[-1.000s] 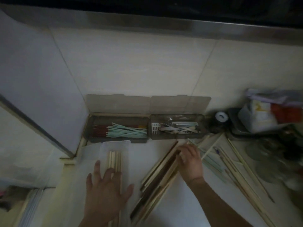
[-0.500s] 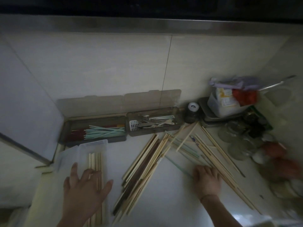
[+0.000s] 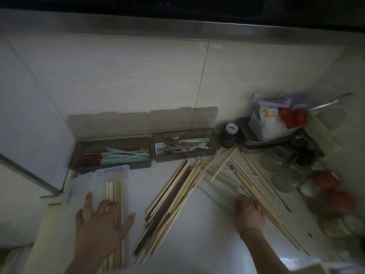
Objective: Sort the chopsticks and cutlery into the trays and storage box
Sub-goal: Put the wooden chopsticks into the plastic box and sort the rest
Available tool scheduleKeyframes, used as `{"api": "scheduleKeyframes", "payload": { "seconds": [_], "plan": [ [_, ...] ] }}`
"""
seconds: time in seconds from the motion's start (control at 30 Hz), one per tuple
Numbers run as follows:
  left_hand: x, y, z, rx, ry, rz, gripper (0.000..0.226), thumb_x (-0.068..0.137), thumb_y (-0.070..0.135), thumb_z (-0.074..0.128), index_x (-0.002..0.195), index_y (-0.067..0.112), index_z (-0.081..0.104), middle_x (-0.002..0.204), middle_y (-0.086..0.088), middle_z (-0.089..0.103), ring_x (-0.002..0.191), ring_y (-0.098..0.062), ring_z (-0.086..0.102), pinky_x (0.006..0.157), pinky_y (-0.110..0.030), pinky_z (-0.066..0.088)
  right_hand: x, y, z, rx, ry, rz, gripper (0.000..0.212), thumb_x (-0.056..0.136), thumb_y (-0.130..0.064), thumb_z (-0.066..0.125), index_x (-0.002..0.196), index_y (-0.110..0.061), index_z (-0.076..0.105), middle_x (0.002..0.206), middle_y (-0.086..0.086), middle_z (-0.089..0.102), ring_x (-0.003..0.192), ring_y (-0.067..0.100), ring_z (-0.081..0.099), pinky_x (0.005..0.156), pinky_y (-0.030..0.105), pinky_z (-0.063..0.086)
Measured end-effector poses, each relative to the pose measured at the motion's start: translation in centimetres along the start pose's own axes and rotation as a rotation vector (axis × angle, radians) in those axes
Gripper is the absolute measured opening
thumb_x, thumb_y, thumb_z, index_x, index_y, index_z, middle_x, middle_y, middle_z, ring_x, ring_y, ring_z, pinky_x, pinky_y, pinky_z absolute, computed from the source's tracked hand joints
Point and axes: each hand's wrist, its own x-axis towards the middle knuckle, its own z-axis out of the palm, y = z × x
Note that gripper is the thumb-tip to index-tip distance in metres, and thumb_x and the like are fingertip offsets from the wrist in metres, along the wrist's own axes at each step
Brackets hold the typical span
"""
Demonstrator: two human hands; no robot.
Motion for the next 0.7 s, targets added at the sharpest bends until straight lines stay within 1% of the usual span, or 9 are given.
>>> {"api": "scheduleKeyframes", "payload": {
  "seconds": [0.07,0.17,0.2,0.27,0.37,0.5,0.53,0.6,0.7],
  "plan": [
    [0.0,-0.1,0.1,-0.007,-0.001,-0.003,0.065,0.072,0.076,0.038,0.093,0.027,0.076,0.110,0.000,0.069,0.135,-0.044,0.032,0.096,-0.062,0.040,-0.7,0.4,-0.2,0.148,-0.027,0.001,0.007,0.088,-0.020,0.047,0.091,-0.022,0.053,0.089,0.009,0.058,0.089,0.033,0.055,0.072,0.036,0.039],
    [0.0,0.0,0.0,-0.026,0.002,0.000,0.067,0.072,0.076,0.039,0.095,0.025,0.076,0.110,-0.001,0.069,0.136,-0.044,0.032,0.097,-0.062,0.038,-1.7,0.1,-0.8,0.323,-0.021,0.039,0.021,0.077,-0.034,0.038,0.091,-0.022,0.048,0.084,0.008,0.056,0.078,0.030,0.055,0.065,0.036,0.041],
    [0.0,0.0,-0.1,-0.029,0.001,0.002,0.066,0.072,0.076,0.040,0.095,0.025,0.076,0.109,-0.001,0.069,0.136,-0.044,0.032,0.097,-0.062,0.037,-1.7,-0.3,-0.7,0.373,0.023,0.050,0.021,0.080,-0.037,0.037,0.093,-0.024,0.048,0.085,0.009,0.058,0.079,0.031,0.056,0.065,0.035,0.040],
    [0.0,0.1,-0.4,-0.025,-0.008,0.003,0.064,0.071,0.076,0.041,0.092,0.026,0.075,0.108,-0.002,0.069,0.134,-0.044,0.034,0.095,-0.063,0.039,-1.5,-2.0,-0.6,0.417,0.117,-0.013,0.008,0.094,-0.023,0.044,0.099,-0.023,0.050,0.093,0.012,0.061,0.083,0.036,0.060,0.068,0.033,0.039],
    [0.1,0.0,-0.4,-0.026,-0.023,-0.007,0.063,0.070,0.076,0.044,0.090,0.026,0.076,0.106,-0.002,0.070,0.133,-0.044,0.036,0.094,-0.064,0.040,-0.6,-6.9,-1.0,0.459,0.188,-0.146,0.020,0.094,-0.009,0.049,0.114,-0.013,0.051,0.103,0.010,0.062,0.082,0.034,0.061,0.069,0.036,0.046],
    [0.2,-0.1,-0.4,-0.051,-0.040,-0.012,0.066,0.067,0.077,0.048,0.091,0.024,0.077,0.107,-0.003,0.070,0.134,-0.044,0.037,0.095,-0.065,0.038,0.6,-15.6,-1.6,0.494,0.100,-0.349,0.021,0.096,-0.045,0.039,0.109,-0.029,0.045,0.074,-0.001,0.059,0.062,0.025,0.058,0.056,0.039,0.050],
    [0.3,-0.1,-0.5,-0.053,-0.044,-0.010,0.065,0.066,0.078,0.050,0.091,0.024,0.076,0.107,-0.003,0.070,0.134,-0.044,0.037,0.095,-0.065,0.038,1.1,-17.9,-1.5,0.461,0.087,-0.416,0.030,0.094,-0.053,0.033,0.105,-0.030,0.047,0.073,0.001,0.061,0.062,0.026,0.059,0.056,0.038,0.049],
    [0.4,0.0,-0.6,-0.062,-0.054,-0.012,0.064,0.063,0.078,0.053,0.090,0.025,0.075,0.108,-0.003,0.069,0.134,-0.044,0.037,0.095,-0.065,0.037,2.1,-22.4,-1.2,0.408,0.091,-0.561,0.039,0.090,-0.053,0.032,0.099,-0.025,0.058,0.080,0.002,0.064,0.071,0.027,0.060,0.062,0.035,0.049],
    [0.5,0.0,-0.7,-0.079,-0.065,-0.027,0.064,0.061,0.079,0.055,0.089,0.025,0.074,0.109,-0.003,0.068,0.135,-0.044,0.037,0.095,-0.066,0.037,3.6,-28.2,0.3,0.305,0.155,-0.745,0.020,0.086,-0.036,0.056,0.084,-0.022,0.069,0.091,0.000,0.065,0.088,0.030,0.056,0.078,0.035,0.045]
  ]
}}
